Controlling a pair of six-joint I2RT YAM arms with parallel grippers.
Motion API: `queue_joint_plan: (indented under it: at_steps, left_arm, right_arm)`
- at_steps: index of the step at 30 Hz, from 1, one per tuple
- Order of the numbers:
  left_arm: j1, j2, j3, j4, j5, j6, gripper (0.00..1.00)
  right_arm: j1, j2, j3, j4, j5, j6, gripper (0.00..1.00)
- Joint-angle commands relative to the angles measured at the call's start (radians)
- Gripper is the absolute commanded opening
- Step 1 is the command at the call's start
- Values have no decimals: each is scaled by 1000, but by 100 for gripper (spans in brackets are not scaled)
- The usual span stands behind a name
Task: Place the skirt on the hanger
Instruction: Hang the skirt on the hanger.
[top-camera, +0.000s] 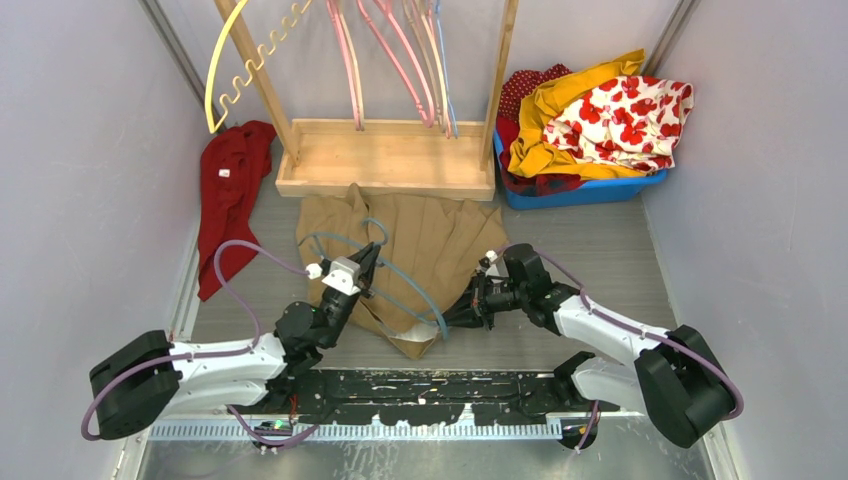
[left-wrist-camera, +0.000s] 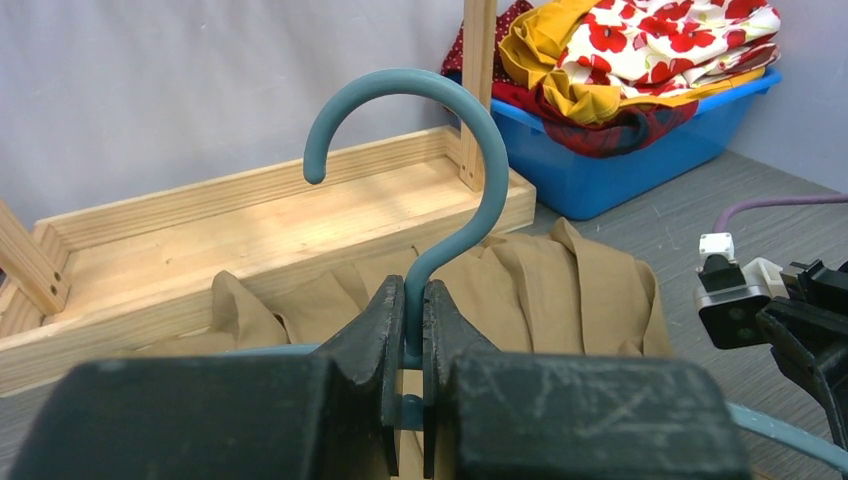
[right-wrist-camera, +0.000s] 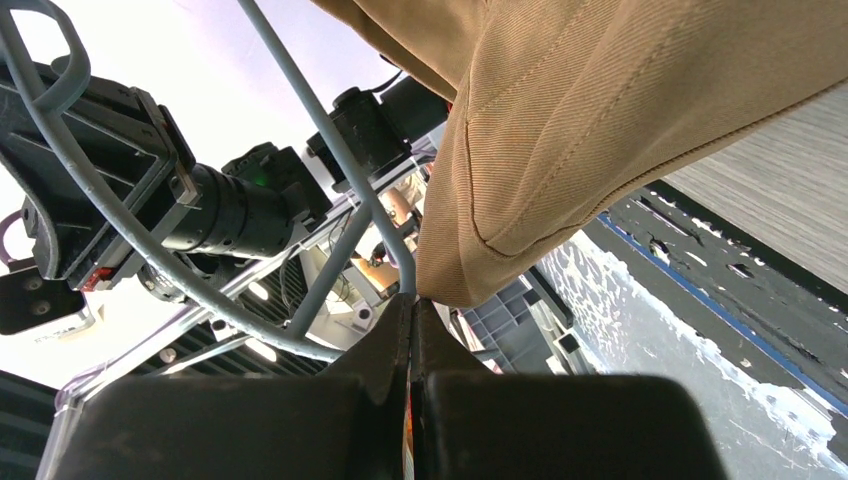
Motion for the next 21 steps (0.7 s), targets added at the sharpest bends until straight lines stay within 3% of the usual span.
queue_joint_plan:
  at_steps: [1,21]
  left_arm:
    - [1,34,42,107,0,36,5]
    - [1,89,91,77,7,46,5]
  right_arm:
    - [-2,-4,40,3,-31,-20,1]
    - [-1,-7,89,-76,-30,-58,1]
